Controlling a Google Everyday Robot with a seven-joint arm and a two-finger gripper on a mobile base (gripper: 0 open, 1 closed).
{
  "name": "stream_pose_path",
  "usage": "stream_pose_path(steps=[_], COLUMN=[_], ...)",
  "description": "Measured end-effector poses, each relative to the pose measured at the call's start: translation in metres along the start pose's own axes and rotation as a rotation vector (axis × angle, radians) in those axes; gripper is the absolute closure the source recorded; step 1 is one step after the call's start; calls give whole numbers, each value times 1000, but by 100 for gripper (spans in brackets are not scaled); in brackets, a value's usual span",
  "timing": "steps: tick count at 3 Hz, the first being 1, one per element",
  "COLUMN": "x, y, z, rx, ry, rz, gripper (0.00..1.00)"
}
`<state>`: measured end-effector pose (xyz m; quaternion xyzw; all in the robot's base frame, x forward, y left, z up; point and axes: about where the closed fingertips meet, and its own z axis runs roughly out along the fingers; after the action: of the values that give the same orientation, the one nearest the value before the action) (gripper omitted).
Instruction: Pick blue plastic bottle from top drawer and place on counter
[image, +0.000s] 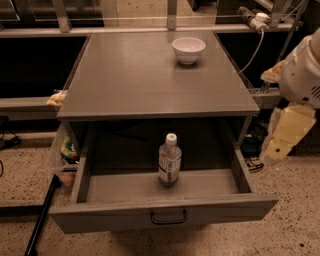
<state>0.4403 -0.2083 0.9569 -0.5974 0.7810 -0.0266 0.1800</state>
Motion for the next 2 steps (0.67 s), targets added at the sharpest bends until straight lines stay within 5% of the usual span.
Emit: stream_pose_path(steps=[2], x=[5], y=[1], z=[64], rx=[-5], ry=[-137], rz=[61], gripper=[0])
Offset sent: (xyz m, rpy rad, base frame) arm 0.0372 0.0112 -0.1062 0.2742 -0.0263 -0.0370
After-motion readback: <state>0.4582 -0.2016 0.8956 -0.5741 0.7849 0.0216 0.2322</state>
